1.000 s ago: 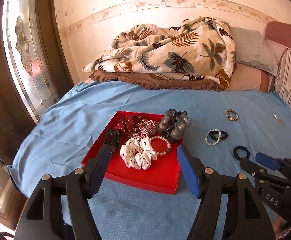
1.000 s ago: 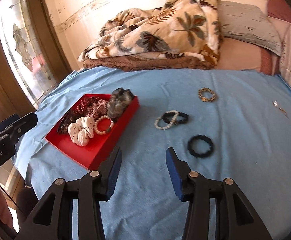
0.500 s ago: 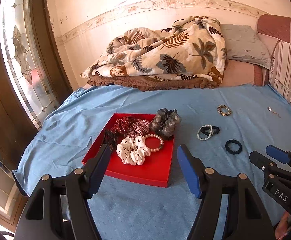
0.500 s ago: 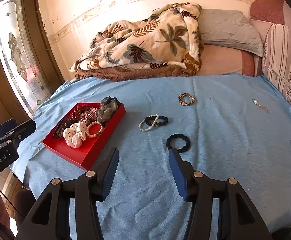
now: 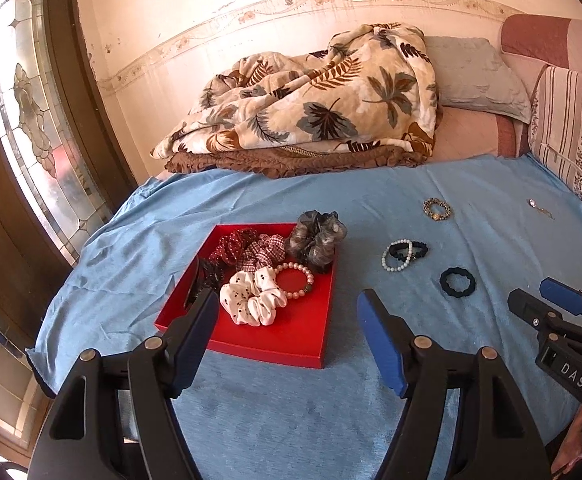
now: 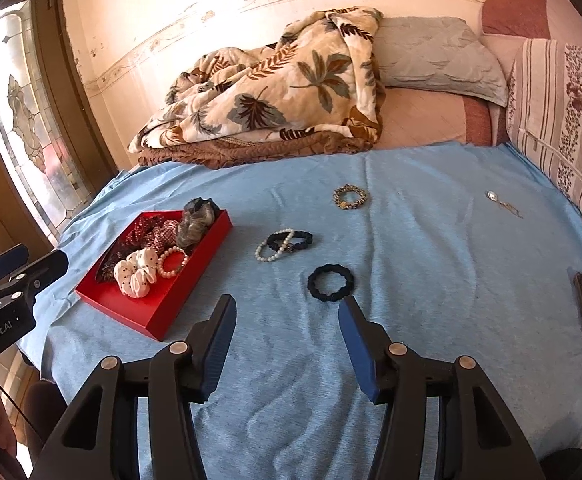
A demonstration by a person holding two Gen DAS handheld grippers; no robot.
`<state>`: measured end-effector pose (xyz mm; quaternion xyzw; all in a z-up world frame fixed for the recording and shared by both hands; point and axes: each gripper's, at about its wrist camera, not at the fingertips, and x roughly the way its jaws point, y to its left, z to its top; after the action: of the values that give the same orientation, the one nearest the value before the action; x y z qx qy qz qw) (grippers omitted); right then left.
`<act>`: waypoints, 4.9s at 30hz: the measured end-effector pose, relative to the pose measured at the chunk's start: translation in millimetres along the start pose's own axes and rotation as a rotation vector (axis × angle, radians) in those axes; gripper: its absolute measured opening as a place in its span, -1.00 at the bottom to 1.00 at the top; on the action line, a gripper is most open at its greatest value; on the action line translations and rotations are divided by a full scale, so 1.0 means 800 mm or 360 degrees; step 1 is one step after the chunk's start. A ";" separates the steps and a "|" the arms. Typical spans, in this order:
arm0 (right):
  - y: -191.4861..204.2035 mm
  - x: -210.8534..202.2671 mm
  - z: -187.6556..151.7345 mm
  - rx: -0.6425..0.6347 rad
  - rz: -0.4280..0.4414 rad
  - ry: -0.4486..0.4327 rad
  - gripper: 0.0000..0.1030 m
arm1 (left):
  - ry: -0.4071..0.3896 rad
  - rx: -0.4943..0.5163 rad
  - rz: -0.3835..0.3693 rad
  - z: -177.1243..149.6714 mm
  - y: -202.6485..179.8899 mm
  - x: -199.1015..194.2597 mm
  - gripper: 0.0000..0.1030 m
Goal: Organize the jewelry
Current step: 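Lift both open tools from the tray toward the bracelets on the sheet, then grasp the white pearl bracelet with the left tool while the right grasps the black scrunchie, then carry the pearl bracelet and black scrunchie into the red tray and open both tools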
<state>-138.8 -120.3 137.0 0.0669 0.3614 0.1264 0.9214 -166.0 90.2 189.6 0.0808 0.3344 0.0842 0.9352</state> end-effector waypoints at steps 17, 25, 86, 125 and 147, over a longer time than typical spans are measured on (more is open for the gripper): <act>-0.072 0.038 -0.013 0.0124 -0.0143 0.0123 0.12 | 0.0116 -0.0025 -0.0145 0.010 -0.009 0.063 0.38; -0.089 0.077 -0.003 0.0073 -0.0148 0.0149 0.12 | 0.0195 0.0059 -0.0430 0.031 -0.067 0.135 0.38; -0.049 0.083 0.017 -0.0009 0.0095 0.0091 -0.87 | 0.0154 -0.0225 -0.0668 0.058 0.021 0.113 -0.89; 0.290 0.258 -0.005 -0.0575 0.0530 0.0541 -0.86 | 0.0347 -0.0693 -0.0256 -0.049 0.243 0.241 -0.89; 0.299 0.215 0.006 -0.0596 0.0567 0.0412 -0.31 | 0.0124 -0.0587 -0.0011 -0.022 0.241 0.148 -0.02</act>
<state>-57.9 157.2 79.9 -0.0586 0.4290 0.3582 0.8272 -106.9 304.5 144.2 -0.0965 0.3494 0.1438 0.9208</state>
